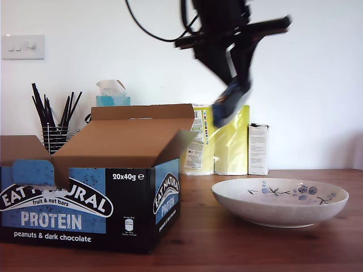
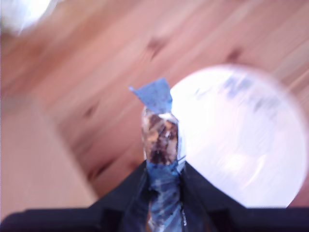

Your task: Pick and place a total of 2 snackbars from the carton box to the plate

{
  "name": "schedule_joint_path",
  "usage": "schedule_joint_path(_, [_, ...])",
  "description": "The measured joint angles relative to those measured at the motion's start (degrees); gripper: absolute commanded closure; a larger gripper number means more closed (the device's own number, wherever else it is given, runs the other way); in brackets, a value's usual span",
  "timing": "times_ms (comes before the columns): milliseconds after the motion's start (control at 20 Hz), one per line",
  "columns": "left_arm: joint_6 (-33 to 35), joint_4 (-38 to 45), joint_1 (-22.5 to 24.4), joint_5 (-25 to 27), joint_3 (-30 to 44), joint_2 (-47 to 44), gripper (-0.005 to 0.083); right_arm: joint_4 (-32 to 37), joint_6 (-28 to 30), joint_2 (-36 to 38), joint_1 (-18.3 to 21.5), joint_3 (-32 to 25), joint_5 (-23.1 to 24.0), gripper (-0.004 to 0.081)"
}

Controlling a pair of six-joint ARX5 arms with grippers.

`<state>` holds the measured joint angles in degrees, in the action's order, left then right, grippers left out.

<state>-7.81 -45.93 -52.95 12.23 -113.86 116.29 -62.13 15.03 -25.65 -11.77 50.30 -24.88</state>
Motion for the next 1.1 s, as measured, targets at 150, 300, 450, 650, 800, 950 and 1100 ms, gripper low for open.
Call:
schedule_joint_path(150, [2.51, 6.34, -1.07, -2.51, 0.00, 0.00, 0.0732, -0.85, -3.13, 3.28, 0.00, 0.00, 2.99, 0.0783])
schedule_joint_path(300, [5.07, 7.93, -2.32, -2.93, -0.02, 0.46, 0.0732, -1.36, -5.07, 6.05, 0.00, 0.00, 9.16, 0.0783])
schedule_joint_path(450, [6.01, 8.37, -2.64, -3.19, -0.70, 4.31, 0.0732, -2.19, -5.84, 6.49, 0.00, 0.31, 10.75, 0.0783])
schedule_joint_path(650, [7.85, 8.04, -2.67, -3.41, -0.83, 13.25, 0.0732, -2.27, -5.99, 6.49, 0.00, 0.92, 11.98, 0.0783])
schedule_joint_path(800, [8.04, 6.95, -2.49, -3.72, -0.63, 16.46, 0.0732, -2.27, -5.99, 6.49, 0.00, 1.03, 12.04, 0.0783])
schedule_joint_path(950, [8.02, 7.06, -2.51, -3.69, -0.63, 15.96, 0.0708, -2.25, -5.99, 6.49, 0.00, 1.03, 12.15, 0.0783])
schedule_joint_path(1100, [7.98, 6.67, -2.51, -4.90, -0.66, 15.96, 0.0506, -2.14, -5.99, 6.49, 0.00, 1.03, 12.44, 0.0783])
